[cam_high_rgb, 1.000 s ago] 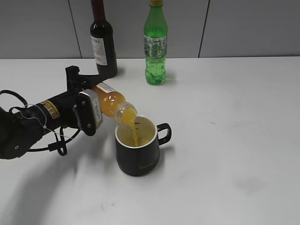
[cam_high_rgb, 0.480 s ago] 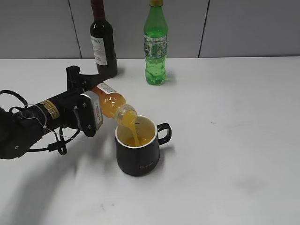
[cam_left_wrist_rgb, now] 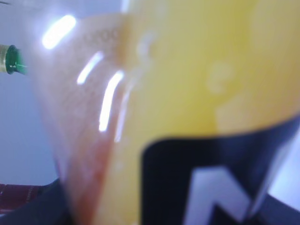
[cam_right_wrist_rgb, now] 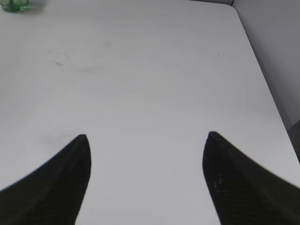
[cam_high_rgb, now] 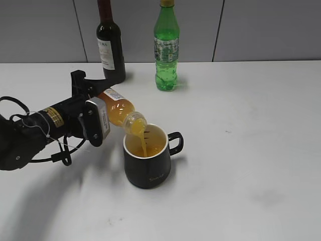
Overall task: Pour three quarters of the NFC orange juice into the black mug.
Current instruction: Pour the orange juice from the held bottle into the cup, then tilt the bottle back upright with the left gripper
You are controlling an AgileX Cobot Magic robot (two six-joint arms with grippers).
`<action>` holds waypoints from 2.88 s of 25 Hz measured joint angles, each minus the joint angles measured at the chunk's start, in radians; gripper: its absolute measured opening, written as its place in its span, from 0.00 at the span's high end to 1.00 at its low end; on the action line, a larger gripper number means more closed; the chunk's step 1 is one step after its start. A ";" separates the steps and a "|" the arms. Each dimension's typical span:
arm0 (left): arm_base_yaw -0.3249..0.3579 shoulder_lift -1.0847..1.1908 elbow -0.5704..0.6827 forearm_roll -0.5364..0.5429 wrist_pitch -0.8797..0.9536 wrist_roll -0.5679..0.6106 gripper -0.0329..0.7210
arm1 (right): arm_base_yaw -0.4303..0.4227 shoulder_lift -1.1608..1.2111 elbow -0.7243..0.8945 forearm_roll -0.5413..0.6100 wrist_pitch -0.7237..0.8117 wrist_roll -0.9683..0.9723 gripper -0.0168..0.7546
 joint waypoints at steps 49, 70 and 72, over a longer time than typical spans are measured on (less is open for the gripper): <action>0.003 -0.070 -0.030 -0.017 0.003 0.004 0.33 | 0.000 0.000 0.000 0.000 0.000 0.000 0.25; 0.004 -0.070 -0.030 -0.006 0.003 0.113 0.33 | 0.000 0.000 0.000 0.000 0.000 0.000 0.25; 0.004 -0.070 -0.030 -0.005 0.003 0.125 0.33 | 0.000 0.000 0.000 0.000 0.000 0.000 0.25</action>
